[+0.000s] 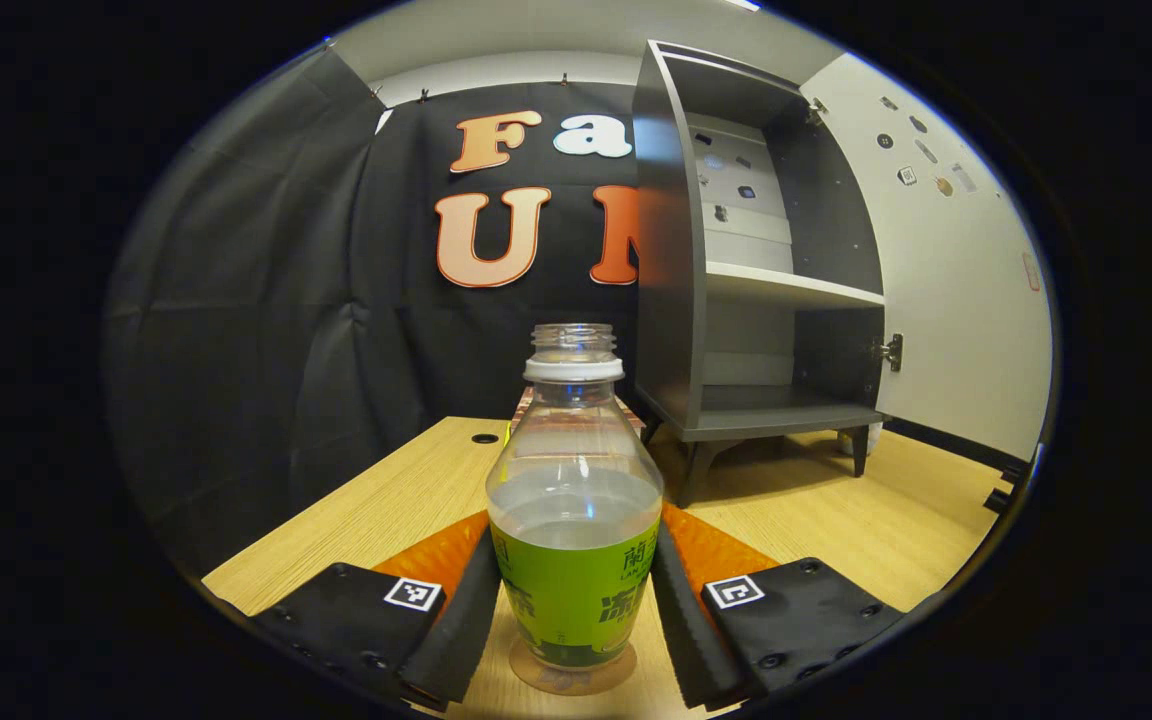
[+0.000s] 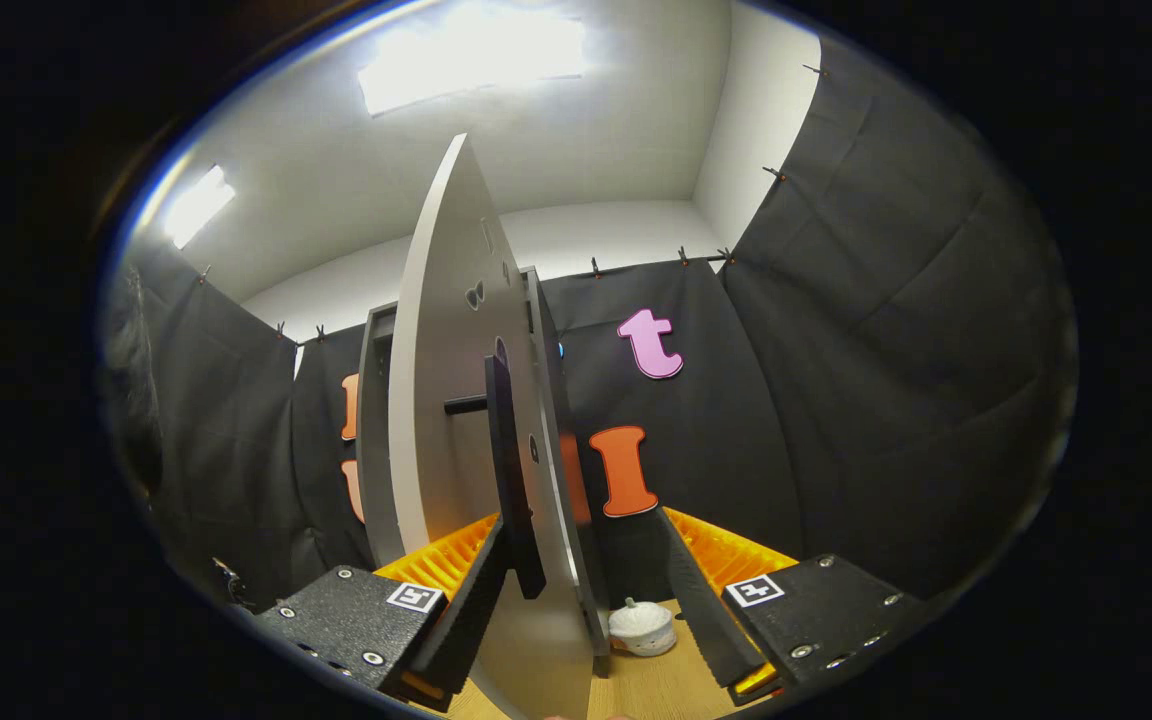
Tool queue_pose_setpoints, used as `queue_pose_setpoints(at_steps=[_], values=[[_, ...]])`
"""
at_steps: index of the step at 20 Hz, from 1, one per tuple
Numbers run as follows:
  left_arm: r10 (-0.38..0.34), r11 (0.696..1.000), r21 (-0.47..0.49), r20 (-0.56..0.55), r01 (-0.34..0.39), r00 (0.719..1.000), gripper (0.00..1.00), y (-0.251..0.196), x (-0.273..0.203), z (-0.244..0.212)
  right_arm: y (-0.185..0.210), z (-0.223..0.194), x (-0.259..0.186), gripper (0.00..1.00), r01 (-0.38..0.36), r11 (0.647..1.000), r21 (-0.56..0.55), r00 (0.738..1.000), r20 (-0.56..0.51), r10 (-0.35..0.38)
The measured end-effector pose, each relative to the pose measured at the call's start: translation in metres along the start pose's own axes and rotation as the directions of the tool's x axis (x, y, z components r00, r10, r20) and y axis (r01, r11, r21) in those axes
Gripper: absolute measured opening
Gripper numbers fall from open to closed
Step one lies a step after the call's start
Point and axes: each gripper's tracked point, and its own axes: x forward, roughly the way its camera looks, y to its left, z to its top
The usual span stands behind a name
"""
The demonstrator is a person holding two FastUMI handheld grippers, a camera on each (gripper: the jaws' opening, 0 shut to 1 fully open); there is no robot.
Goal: Open the cabinet door with the right hand, grasp the bottle in the cabinet with the left hand and place it on the coaster, then close the cabinet door with the right hand.
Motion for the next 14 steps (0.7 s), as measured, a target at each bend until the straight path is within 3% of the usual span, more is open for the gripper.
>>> queue_pose_setpoints(at_steps=[14], values=[[0.02, 1.0, 0.013, 0.007, -0.02, 1.0, 0.85, 0.003, -0.002, -0.008, 0.001, 0.0, -0.003, 0.88, -0.015, 1.0, 0.019, 1.0, -0.007, 0.015]])
